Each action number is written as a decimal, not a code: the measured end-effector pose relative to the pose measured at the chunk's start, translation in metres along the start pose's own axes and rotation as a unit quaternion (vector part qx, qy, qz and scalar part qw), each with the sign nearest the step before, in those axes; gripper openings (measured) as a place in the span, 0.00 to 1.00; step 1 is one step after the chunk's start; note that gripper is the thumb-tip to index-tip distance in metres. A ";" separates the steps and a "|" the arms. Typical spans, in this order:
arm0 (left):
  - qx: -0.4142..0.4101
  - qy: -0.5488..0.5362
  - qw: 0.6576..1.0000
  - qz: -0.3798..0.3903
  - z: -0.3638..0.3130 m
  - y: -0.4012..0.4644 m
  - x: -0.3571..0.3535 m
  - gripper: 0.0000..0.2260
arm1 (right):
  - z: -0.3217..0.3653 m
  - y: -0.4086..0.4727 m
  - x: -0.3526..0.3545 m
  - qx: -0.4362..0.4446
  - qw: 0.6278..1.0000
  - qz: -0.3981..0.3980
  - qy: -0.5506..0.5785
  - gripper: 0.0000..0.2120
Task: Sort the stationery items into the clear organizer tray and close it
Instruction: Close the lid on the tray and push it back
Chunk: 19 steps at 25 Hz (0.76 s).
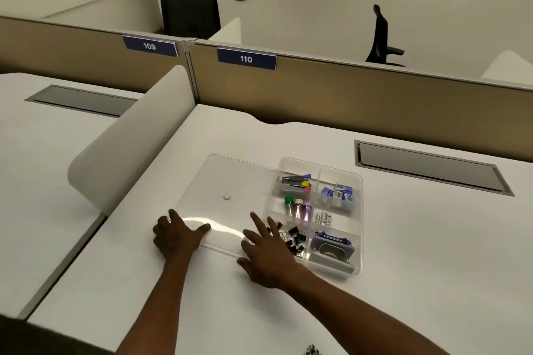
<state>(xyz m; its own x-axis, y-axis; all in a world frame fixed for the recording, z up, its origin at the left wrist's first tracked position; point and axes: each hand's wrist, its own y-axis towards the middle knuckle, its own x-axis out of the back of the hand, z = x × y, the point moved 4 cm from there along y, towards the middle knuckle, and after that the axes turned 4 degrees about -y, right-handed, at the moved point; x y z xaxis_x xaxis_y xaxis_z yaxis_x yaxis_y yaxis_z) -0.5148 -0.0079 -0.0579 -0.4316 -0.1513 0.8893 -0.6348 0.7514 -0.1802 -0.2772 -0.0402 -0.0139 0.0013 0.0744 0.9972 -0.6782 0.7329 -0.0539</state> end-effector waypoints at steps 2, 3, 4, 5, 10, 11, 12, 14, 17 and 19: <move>0.025 0.005 1.000 0.001 0.004 0.002 0.007 0.50 | 0.006 0.002 -0.008 0.007 0.998 0.055 -0.034 0.22; 0.044 -0.001 0.999 0.008 0.008 0.002 0.010 0.48 | 0.007 0.002 -0.011 0.007 0.997 0.064 -0.041 0.21; 0.060 -0.022 0.998 0.011 0.012 0.002 0.012 0.45 | 0.008 0.003 -0.012 0.007 0.997 0.067 -0.043 0.20; 0.072 -0.060 0.995 0.010 0.017 0.003 0.013 0.41 | 0.008 0.003 -0.013 0.007 0.997 0.067 -0.042 0.20; 0.118 -0.392 0.912 -0.007 0.043 0.007 0.020 0.19 | 0.005 0.009 -0.017 -0.001 0.998 0.062 -0.007 0.25; 0.144 -0.479 0.866 0.008 0.045 0.004 0.021 0.15 | 0.004 0.010 -0.016 -0.010 0.999 0.052 0.007 0.27; 0.158 -0.548 0.821 0.028 0.044 -0.001 0.023 0.13 | 0.004 0.012 -0.013 -0.019 0.999 0.035 0.024 0.28; 0.153 -0.633 0.756 0.067 0.035 -0.012 0.031 0.12 | 0.006 0.016 -0.005 -0.045 0.996 -0.014 0.081 0.30; 0.107 -0.670 0.732 0.071 0.011 -0.032 0.054 0.12 | 0.013 0.030 0.024 -0.100 0.967 -0.073 0.223 0.32; 0.034 -0.658 0.749 0.069 -0.012 -0.047 0.071 0.12 | 0.017 0.043 0.050 -0.152 0.925 -0.089 0.336 0.33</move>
<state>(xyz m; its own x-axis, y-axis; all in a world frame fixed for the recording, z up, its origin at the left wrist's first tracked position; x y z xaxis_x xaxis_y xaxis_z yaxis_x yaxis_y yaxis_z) -0.5078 -0.0456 0.0187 -0.7258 -0.6113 -0.3156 -0.5385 0.7903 -0.2923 -0.3187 -0.0168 0.0350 0.6188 0.2622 0.7405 -0.3857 0.9226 -0.0044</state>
